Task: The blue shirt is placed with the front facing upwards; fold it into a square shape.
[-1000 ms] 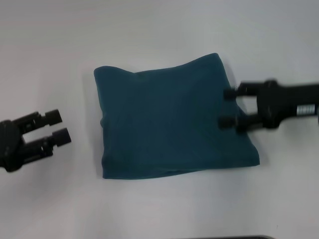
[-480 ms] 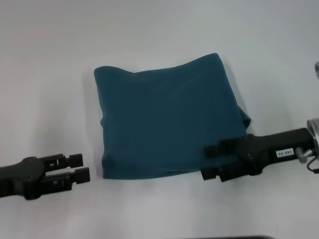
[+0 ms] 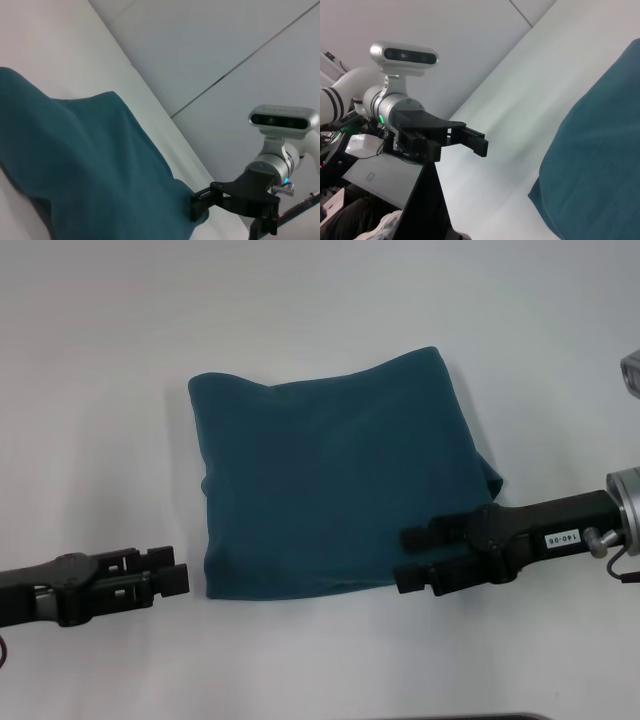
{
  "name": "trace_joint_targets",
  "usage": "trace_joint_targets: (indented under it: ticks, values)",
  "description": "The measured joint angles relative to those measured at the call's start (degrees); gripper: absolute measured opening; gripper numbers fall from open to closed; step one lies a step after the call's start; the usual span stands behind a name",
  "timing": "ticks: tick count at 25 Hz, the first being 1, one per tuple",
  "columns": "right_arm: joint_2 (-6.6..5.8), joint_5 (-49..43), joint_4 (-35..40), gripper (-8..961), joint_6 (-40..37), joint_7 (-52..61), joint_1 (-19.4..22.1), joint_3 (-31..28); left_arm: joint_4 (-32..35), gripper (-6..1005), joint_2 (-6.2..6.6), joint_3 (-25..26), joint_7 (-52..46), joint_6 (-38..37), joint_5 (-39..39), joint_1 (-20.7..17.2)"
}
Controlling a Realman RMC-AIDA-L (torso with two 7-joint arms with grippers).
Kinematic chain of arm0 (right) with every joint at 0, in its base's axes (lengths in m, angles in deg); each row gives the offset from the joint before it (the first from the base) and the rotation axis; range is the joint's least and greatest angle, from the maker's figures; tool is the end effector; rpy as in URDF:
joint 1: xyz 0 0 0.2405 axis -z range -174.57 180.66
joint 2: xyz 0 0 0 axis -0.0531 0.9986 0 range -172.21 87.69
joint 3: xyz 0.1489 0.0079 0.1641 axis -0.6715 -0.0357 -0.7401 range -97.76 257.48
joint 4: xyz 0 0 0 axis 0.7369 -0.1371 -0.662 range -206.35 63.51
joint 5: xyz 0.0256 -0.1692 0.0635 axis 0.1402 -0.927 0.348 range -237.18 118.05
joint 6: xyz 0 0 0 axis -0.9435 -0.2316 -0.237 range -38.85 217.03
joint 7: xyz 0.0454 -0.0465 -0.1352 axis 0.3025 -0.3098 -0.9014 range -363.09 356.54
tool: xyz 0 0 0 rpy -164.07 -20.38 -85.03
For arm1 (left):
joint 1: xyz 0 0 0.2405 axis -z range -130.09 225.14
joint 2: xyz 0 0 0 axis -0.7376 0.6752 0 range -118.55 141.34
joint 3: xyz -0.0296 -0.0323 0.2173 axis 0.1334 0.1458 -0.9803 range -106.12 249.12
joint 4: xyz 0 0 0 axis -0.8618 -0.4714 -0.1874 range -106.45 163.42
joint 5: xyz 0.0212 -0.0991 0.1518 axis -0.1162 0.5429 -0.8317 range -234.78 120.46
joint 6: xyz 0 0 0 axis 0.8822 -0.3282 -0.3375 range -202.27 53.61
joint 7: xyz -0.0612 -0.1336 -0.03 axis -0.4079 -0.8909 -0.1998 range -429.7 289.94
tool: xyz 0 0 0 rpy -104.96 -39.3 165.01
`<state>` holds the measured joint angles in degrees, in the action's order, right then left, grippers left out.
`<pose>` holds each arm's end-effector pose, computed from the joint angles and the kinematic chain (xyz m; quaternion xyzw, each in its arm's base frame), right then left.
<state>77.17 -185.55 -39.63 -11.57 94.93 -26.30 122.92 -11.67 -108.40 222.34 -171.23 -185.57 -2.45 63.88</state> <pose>0.2251 0.2328 -0.0214 0.8991 -0.3890 -0.1810 0.0867 -0.2609 0.1910 0.0234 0.8346 0.4756 0.2768 0.0245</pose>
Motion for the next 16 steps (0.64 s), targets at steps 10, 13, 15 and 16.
trace_joint_targets:
  ticks: [10, 13, 15, 16]
  values:
    - [-0.01, 0.1, 0.02, 917, -1.22, -2.79, 0.55, -1.14, -0.27, 733, -0.95, -0.67, 0.16, 2.51, -0.05, 0.27]
    - [-0.04, 0.11, 0.02, 915, -1.53, -2.81, 0.54, -1.87, -0.28, 733, -1.39, -0.64, 3.64, 2.57, -0.05, 0.34]
    - [-0.09, 0.13, 0.02, 915, -1.59, -2.84, 0.54, -2.14, -0.21, 733, -1.81, -0.63, 8.07, 2.4, -0.05, 0.23]
    - [-0.09, 0.13, 0.02, 915, -1.6, -2.87, 0.53, -2.18, -0.07, 733, -2.0, -0.6, 9.9, 2.4, -0.04, 0.15]
